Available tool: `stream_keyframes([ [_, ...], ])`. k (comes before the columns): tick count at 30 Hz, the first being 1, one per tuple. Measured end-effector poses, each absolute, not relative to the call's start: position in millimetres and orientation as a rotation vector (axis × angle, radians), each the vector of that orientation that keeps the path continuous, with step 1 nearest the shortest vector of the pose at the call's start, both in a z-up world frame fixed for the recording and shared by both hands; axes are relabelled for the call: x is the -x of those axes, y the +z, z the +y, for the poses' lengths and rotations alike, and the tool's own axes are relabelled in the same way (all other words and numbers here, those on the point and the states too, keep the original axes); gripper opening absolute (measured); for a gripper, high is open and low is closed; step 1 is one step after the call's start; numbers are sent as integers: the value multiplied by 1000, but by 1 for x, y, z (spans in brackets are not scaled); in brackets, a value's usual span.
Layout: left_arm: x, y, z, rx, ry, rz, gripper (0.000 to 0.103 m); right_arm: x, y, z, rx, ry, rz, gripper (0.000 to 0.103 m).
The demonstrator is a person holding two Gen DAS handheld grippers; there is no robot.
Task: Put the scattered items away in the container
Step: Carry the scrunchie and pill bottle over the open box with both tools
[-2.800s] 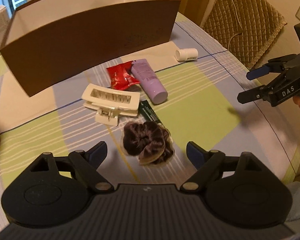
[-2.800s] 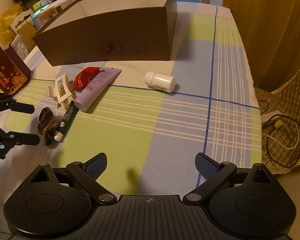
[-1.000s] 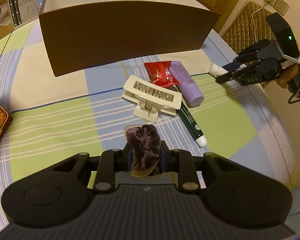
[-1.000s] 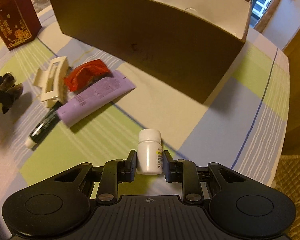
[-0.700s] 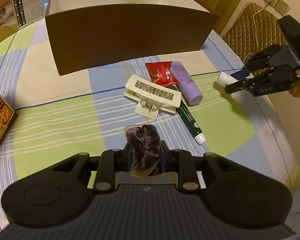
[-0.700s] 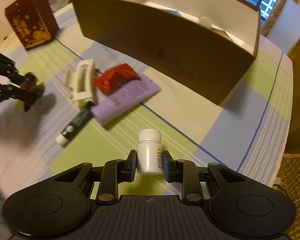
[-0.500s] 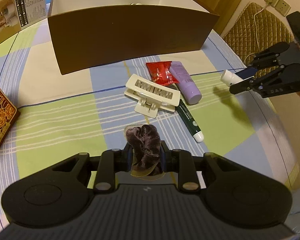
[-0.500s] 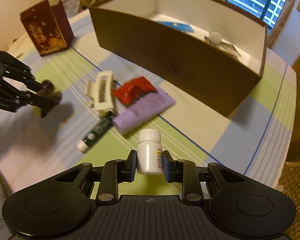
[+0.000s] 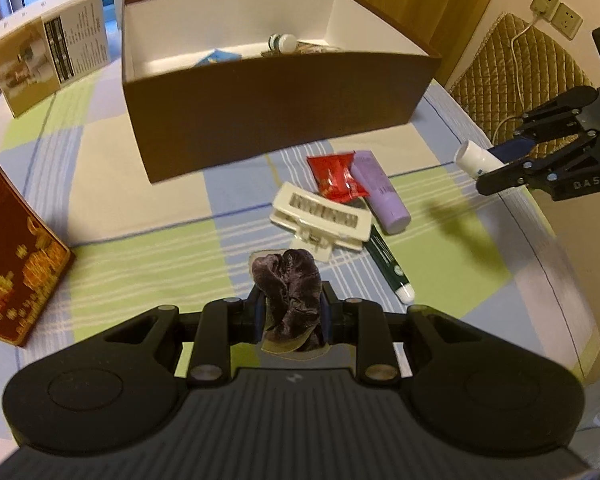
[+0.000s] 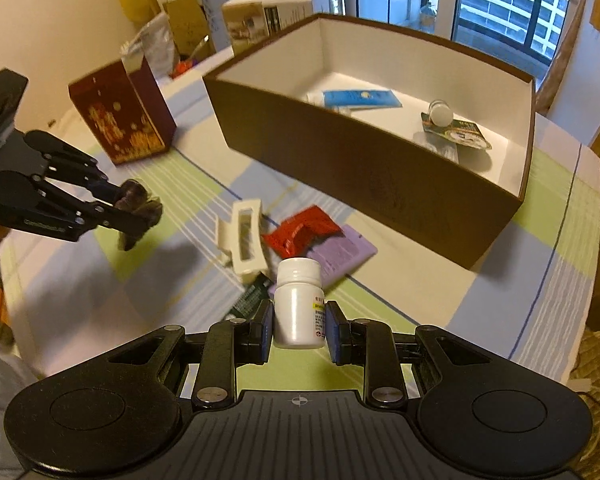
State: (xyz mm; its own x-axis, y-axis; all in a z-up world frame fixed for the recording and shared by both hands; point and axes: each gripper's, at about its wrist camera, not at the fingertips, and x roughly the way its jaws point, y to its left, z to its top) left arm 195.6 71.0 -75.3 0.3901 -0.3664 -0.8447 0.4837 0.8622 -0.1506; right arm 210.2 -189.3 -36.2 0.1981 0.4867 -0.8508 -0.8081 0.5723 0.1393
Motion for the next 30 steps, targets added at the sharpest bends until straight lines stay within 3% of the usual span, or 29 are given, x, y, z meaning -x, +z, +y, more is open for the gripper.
stream_keyframes([
  [30, -314, 24, 37, -387, -610, 817, 22, -309, 38, -154, 194, 960, 907, 29],
])
